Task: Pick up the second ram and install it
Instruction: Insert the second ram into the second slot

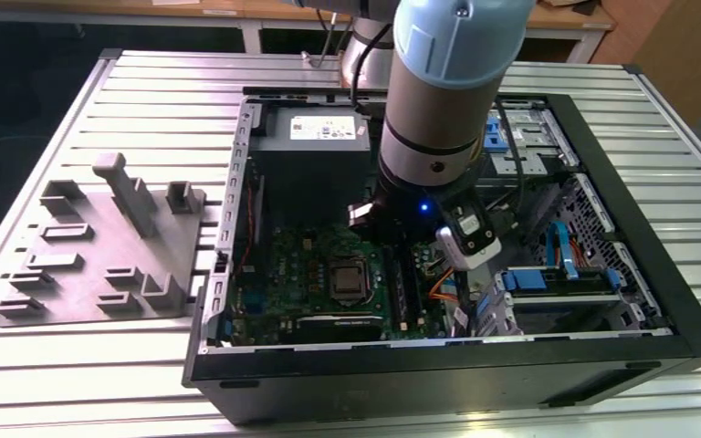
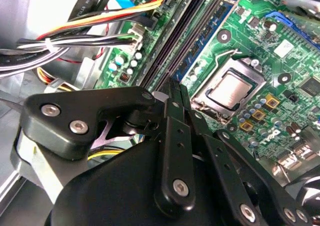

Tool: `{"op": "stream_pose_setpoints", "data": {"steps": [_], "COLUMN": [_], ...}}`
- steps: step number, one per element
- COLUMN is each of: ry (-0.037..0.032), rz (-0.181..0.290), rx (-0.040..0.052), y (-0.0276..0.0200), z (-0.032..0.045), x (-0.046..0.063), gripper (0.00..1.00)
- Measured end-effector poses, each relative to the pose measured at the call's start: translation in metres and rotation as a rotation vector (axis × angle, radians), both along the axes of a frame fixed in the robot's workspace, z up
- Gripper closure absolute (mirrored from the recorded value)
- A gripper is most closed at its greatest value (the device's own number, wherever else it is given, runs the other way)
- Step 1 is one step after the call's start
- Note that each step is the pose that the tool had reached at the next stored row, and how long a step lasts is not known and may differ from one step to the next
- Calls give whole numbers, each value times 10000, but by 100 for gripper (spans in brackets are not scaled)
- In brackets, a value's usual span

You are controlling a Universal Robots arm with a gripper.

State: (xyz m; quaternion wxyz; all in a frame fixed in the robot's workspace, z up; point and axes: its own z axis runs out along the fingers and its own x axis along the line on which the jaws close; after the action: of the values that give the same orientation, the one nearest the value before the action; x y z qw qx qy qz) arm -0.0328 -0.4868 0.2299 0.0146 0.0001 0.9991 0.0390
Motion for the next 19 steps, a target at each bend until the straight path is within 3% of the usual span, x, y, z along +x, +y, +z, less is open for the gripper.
{"op": "stream_pose_setpoints", "data": {"steps": [19], "ry": [-1], "rz": [1], "rx": [8], "y": [0], "z": [-38], "x": [7], "gripper": [89]}}
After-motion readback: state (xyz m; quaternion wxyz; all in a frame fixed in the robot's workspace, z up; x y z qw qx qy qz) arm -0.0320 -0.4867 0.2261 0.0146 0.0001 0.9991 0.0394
